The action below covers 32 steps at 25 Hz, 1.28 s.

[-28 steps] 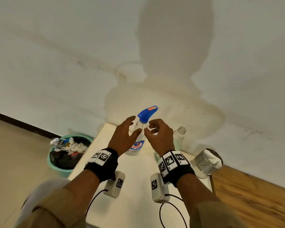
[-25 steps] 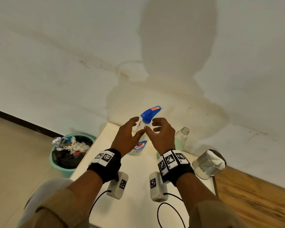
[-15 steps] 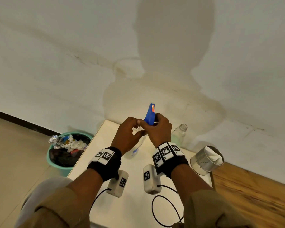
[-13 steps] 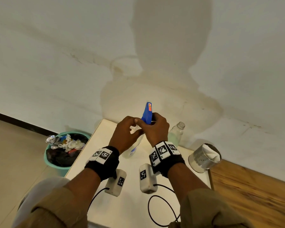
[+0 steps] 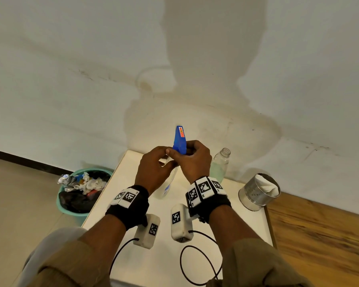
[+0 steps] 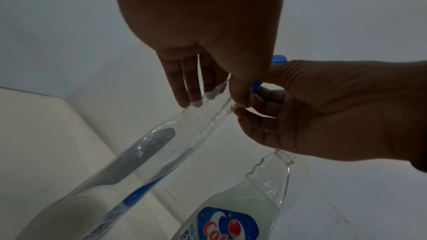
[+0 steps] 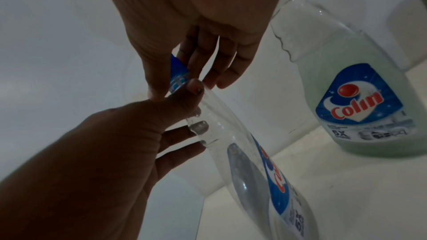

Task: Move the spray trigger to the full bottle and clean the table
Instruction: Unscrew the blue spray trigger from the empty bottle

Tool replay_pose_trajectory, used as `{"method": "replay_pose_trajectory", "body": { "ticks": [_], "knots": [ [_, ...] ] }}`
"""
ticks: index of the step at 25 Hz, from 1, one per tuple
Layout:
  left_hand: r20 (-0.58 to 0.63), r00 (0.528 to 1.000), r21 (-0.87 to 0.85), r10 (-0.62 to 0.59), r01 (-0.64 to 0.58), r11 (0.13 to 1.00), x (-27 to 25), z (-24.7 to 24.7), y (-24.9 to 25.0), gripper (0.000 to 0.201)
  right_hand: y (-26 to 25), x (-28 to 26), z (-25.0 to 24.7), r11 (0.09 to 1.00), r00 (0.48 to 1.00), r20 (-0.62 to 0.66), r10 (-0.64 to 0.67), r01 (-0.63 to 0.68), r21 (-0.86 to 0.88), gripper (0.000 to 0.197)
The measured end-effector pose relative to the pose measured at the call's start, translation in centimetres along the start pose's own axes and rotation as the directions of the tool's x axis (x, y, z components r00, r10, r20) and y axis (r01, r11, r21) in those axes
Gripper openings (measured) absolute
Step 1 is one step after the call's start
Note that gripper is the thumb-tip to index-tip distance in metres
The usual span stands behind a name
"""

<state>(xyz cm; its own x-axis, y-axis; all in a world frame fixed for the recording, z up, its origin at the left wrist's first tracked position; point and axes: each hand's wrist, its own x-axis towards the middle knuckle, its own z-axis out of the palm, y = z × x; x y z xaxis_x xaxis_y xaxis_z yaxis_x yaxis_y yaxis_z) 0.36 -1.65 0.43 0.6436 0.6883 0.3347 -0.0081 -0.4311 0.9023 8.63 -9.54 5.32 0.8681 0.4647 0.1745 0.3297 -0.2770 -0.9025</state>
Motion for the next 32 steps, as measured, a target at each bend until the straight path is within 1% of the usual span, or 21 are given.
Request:
{"method": "replay_pose_trajectory", "body": {
  "ticks": [6,13,15,19,23,26,28,32],
  "knots": [
    [-0.011,1.000,0.017,0.020,-0.020,1.000,-0.2,-0.2,0.3,0.026,0.2,-0.3,0.3,0.998,1.000,0.010,0.016,-0.017,0.052,0.043],
    [0.018,0.999,0.046,0.046,-0.046,0.998,-0.4,0.1,0.7,0.027,0.0,-0.6,-0.5,0.997,0.999,0.021,0.039,-0.040,0.059,0.041],
    [0.010,0.999,0.075,0.038,-0.038,0.996,-0.4,0.0,0.8,0.028,-0.1,-0.5,-0.5,0.998,0.998,0.039,0.045,-0.047,0.050,0.042],
    [-0.029,0.999,0.099,-0.014,0.017,0.995,-0.2,0.2,0.8,0.031,-0.3,-0.2,-0.5,0.996,0.996,0.058,0.069,-0.072,0.055,0.042],
    [-0.016,0.999,0.090,-0.033,0.034,0.995,-0.3,0.4,0.6,0.032,-0.3,-0.5,-0.6,0.996,0.997,0.035,0.072,-0.074,0.042,0.041],
    [-0.011,1.000,0.098,-0.024,0.025,0.995,-0.5,0.7,0.8,0.036,-0.2,-0.9,-0.1,0.998,0.998,-0.011,0.058,-0.058,-0.017,0.038],
    [-0.005,1.000,0.111,-0.013,0.014,0.994,-0.7,0.7,1.0,0.038,-0.4,-1.3,0.3,0.996,0.996,-0.048,0.070,-0.072,-0.052,0.037],
    [-0.004,0.999,0.114,-0.038,0.038,0.993,-0.7,0.8,0.5,0.039,-0.7,-1.7,0.5,0.993,0.995,-0.052,0.085,-0.089,-0.081,0.038]
  ]
}}
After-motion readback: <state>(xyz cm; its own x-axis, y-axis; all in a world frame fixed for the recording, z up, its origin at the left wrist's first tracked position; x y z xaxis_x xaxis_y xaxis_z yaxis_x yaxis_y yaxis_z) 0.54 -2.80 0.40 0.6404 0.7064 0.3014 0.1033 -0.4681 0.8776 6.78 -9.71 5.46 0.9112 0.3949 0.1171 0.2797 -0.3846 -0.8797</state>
